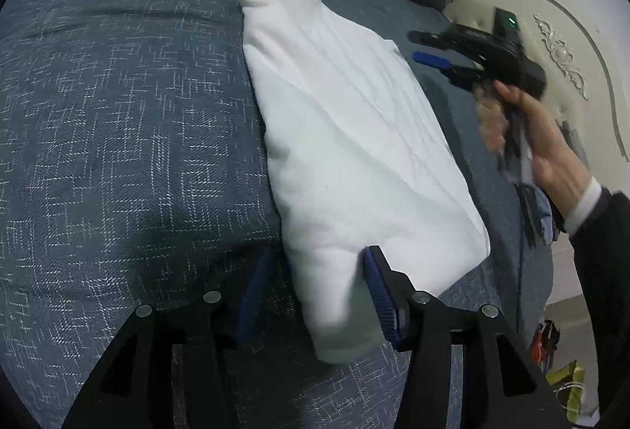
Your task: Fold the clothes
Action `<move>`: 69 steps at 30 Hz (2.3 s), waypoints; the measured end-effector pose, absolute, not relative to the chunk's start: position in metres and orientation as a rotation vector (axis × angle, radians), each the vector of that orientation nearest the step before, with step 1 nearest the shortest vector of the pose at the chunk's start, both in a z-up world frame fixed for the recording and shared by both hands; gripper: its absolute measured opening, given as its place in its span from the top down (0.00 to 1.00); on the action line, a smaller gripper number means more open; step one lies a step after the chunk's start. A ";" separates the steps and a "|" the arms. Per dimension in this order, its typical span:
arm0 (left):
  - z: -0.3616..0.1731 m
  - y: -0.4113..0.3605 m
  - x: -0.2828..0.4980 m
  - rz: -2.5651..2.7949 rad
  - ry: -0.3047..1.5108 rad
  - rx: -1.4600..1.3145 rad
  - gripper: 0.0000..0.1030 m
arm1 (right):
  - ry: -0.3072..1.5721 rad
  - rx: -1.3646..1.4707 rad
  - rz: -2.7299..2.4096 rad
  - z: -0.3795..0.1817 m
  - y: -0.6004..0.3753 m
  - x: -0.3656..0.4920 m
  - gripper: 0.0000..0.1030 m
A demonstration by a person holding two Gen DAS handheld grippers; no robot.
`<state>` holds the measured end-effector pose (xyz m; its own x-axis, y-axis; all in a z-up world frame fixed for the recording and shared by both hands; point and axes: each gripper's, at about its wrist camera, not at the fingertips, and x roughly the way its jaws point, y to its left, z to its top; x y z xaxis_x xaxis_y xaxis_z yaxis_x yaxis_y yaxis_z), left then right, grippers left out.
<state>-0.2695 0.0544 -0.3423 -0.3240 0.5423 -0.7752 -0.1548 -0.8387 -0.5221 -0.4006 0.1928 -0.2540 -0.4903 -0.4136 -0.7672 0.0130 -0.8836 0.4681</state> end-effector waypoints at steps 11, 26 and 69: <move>-0.345 0.054 -0.269 2.180 -0.514 -1.477 0.47 | -0.413 1.524 -2.466 -0.279 0.168 -0.434 0.89; -0.344 0.047 -0.272 2.183 -0.500 -1.480 0.47 | -0.302 1.357 -2.665 -0.246 0.189 -0.408 0.97; -0.348 0.060 -0.268 2.201 -0.503 -1.517 0.46 | -0.675 1.402 -2.363 -0.271 0.202 -0.354 0.94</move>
<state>-0.2685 0.0598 -0.3478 -0.3177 0.5282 -0.7875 -0.1336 -0.8472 -0.5143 -0.3542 0.2024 -0.2712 -0.4724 -0.4878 -0.7341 0.0262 -0.8403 0.5415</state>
